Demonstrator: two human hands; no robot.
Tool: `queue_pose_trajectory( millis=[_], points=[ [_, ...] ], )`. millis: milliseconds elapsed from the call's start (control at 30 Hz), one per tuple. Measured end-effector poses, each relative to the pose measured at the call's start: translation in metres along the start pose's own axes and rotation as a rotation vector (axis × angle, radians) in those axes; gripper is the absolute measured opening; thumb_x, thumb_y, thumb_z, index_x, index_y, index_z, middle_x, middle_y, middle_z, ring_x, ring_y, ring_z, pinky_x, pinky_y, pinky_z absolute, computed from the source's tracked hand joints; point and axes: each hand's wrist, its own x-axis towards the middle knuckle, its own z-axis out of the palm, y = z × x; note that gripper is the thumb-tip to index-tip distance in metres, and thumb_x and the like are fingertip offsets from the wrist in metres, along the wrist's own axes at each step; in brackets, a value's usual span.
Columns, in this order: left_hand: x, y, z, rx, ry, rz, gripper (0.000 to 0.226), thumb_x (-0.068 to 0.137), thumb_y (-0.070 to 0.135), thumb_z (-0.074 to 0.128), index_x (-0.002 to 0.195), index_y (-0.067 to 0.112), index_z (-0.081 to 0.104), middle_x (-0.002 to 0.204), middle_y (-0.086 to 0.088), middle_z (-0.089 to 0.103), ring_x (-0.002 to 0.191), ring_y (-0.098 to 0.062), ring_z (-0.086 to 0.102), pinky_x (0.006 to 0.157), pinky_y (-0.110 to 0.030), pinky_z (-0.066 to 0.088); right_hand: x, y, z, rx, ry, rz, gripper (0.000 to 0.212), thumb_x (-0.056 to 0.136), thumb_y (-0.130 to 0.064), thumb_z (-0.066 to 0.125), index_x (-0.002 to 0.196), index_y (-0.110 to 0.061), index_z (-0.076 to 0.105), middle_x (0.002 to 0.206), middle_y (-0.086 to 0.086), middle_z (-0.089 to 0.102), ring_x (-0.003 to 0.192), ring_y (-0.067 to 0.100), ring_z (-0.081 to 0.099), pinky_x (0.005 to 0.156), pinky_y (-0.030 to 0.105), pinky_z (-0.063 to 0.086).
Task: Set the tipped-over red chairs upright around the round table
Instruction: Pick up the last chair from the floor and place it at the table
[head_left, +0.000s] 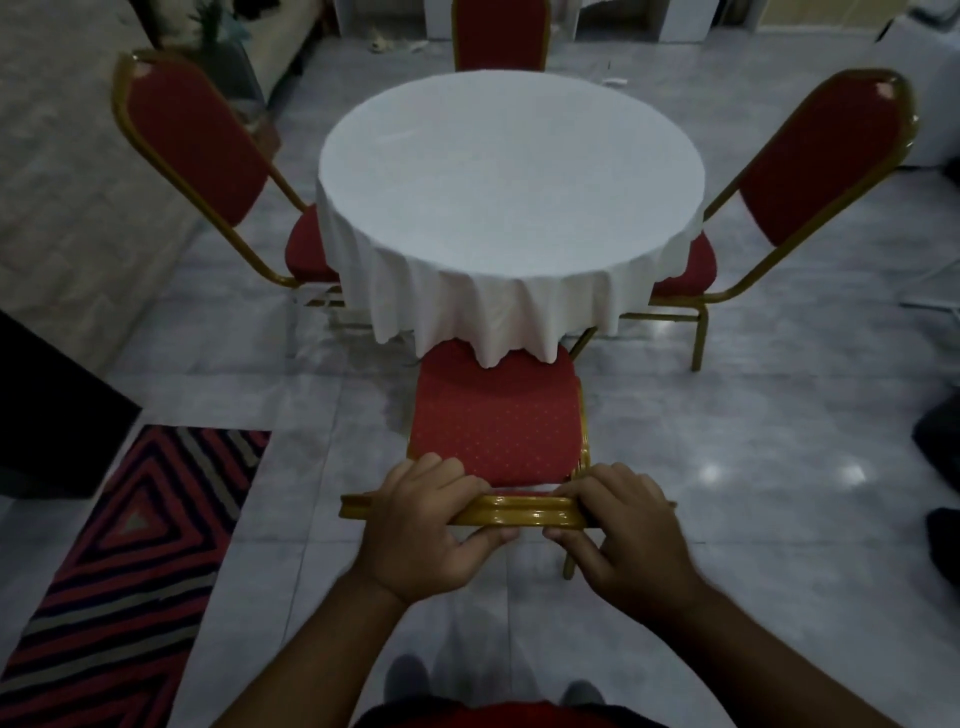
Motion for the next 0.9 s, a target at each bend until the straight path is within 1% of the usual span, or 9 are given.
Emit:
queue_pose_trajectory(
  millis=[100,233,367,467,533,567,667,767,900],
  points=[
    [0.014,-0.015,0.004,-0.025,-0.028,-0.005,0.034,0.081,0.059,0.075,0.083,0.025,0.07,0.076,0.012,0.055,0.072,-0.012,0.05,0.064,-0.038,0.042,0.017,0.005,0.007,-0.025,-0.055,0.031,0.026,0.091,-0.053,0.057,0.098,-0.028,0.062,0.093,-0.017,0.054,0.085,0.007,0.049,0.073,0.038,0.043],
    [0.028,-0.028,0.009,-0.053,-0.052,-0.022,0.034,0.08,0.056,0.077,0.083,0.024,0.071,0.076,0.01,0.054,0.073,-0.015,0.051,0.066,-0.043,0.045,0.032,0.011,0.017,-0.047,-0.073,0.072,0.024,0.089,-0.051,0.057,0.1,-0.03,0.061,0.094,-0.017,0.053,0.086,0.009,0.048,0.075,0.04,0.042],
    [0.039,-0.03,0.009,-0.063,-0.077,-0.068,0.036,0.079,0.061,0.074,0.084,0.026,0.068,0.079,0.013,0.053,0.075,-0.013,0.049,0.07,-0.042,0.044,0.042,0.018,0.017,-0.046,-0.098,0.083,0.028,0.091,-0.059,0.052,0.102,-0.034,0.058,0.096,-0.019,0.052,0.088,0.007,0.047,0.079,0.035,0.038],
    [0.042,-0.025,0.01,-0.045,-0.113,-0.098,0.044,0.079,0.074,0.065,0.092,0.032,0.063,0.087,0.018,0.053,0.081,-0.008,0.047,0.074,-0.037,0.043,0.044,0.021,0.016,-0.041,-0.092,0.087,0.035,0.092,-0.069,0.042,0.1,-0.037,0.055,0.093,-0.022,0.049,0.086,0.003,0.044,0.076,0.03,0.033],
    [0.044,-0.018,0.013,0.012,-0.112,-0.127,0.052,0.08,0.081,0.053,0.097,0.033,0.061,0.093,0.019,0.052,0.085,-0.008,0.047,0.075,-0.033,0.04,0.045,0.021,0.017,-0.033,-0.049,0.117,0.036,0.094,-0.067,0.036,0.094,-0.036,0.055,0.087,-0.021,0.047,0.081,0.003,0.042,0.072,0.029,0.031],
    [0.045,-0.016,0.015,0.039,-0.096,-0.151,0.05,0.083,0.078,0.049,0.097,0.031,0.06,0.093,0.018,0.052,0.085,-0.009,0.047,0.075,-0.034,0.039,0.045,0.02,0.019,-0.04,-0.022,0.135,0.035,0.095,-0.063,0.036,0.091,-0.034,0.055,0.084,-0.019,0.046,0.079,0.005,0.042,0.07,0.031,0.031],
    [0.048,-0.013,0.021,0.088,-0.039,-0.226,0.036,0.085,0.061,0.049,0.085,0.026,0.058,0.085,0.012,0.053,0.079,-0.013,0.047,0.069,-0.036,0.041,0.048,0.019,0.025,-0.095,0.048,0.181,0.03,0.094,-0.053,0.042,0.084,-0.028,0.055,0.08,-0.015,0.046,0.076,0.01,0.041,0.067,0.035,0.034],
    [0.052,-0.012,0.027,0.116,-0.029,-0.246,0.035,0.084,0.058,0.049,0.076,0.024,0.054,0.076,0.01,0.051,0.073,-0.014,0.045,0.064,-0.033,0.037,0.05,0.024,0.029,-0.143,0.091,0.196,0.031,0.091,-0.051,0.043,0.081,-0.024,0.055,0.079,-0.011,0.047,0.075,0.013,0.041,0.066,0.035,0.031],
    [0.059,-0.016,0.031,0.123,-0.031,-0.211,0.036,0.085,0.056,0.049,0.072,0.023,0.05,0.072,0.009,0.047,0.068,-0.016,0.044,0.061,-0.033,0.034,0.055,0.031,0.031,-0.17,0.097,0.201,0.034,0.091,-0.051,0.041,0.08,-0.022,0.055,0.078,-0.009,0.047,0.075,0.015,0.043,0.066,0.035,0.031]
  ],
)
